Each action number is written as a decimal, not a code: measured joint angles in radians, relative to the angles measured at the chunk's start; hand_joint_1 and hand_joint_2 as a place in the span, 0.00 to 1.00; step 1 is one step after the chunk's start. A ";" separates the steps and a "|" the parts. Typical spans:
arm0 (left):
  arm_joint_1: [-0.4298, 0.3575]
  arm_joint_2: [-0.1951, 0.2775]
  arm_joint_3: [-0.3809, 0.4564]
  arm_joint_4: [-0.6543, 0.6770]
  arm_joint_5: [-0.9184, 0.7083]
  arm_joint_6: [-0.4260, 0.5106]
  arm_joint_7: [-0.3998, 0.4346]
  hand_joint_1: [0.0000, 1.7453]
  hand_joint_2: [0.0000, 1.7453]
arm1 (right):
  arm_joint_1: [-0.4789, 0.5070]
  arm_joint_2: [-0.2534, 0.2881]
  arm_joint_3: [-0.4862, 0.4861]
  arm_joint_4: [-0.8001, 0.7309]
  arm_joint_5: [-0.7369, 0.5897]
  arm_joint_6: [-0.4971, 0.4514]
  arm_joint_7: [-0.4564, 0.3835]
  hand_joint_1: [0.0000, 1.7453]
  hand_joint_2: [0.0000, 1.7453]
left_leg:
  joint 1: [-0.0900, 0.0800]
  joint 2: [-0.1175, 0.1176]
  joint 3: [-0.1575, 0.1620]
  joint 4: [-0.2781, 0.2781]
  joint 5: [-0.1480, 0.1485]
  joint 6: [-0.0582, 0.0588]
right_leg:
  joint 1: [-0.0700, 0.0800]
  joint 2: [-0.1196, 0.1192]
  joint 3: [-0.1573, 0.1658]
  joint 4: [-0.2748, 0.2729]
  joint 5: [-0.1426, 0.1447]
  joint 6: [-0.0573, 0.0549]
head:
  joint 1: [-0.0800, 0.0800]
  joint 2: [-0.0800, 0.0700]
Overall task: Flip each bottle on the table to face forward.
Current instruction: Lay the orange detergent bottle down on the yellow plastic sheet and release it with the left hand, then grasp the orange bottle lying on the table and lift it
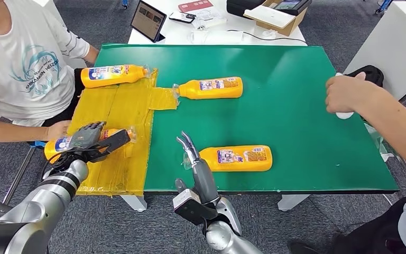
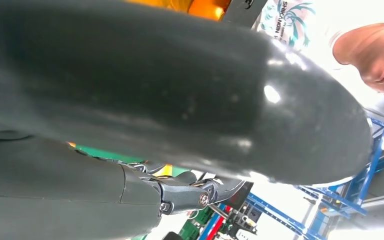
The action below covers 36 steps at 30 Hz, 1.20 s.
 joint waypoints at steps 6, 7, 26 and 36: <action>-0.002 0.000 0.000 0.002 0.030 -0.027 -0.015 0.00 0.00 | 0.003 0.000 -0.003 -0.003 0.006 0.011 0.000 0.00 0.00 | 0.000 0.000 0.001 0.000 0.000 0.000 | 0.000 0.000 0.000 0.000 0.000 0.000 | 0.000 0.000; -0.002 0.000 0.000 0.002 0.041 -0.039 -0.021 0.00 0.00 | 0.004 0.000 -0.005 -0.003 0.008 0.015 0.000 0.00 0.00 | 0.000 0.000 0.001 0.000 0.000 0.000 | 0.000 0.000 0.000 0.000 0.000 0.000 | 0.000 0.000; 0.024 -0.074 0.160 -0.051 0.611 -0.055 -0.409 0.00 0.00 | 0.009 -0.002 -0.034 0.008 0.044 0.019 0.018 0.00 0.00 | 0.000 -0.001 0.004 0.000 0.000 0.000 | 0.000 -0.001 0.005 0.000 0.000 0.000 | 0.000 0.000; 0.301 -0.194 0.152 -0.625 1.021 0.448 -0.611 0.00 1.00 | -0.058 -0.059 -0.056 0.078 0.203 0.026 0.193 0.00 1.00 | 0.000 0.000 0.000 0.000 0.000 0.000 | 0.000 0.000 0.000 0.000 0.000 0.000 | 0.000 0.000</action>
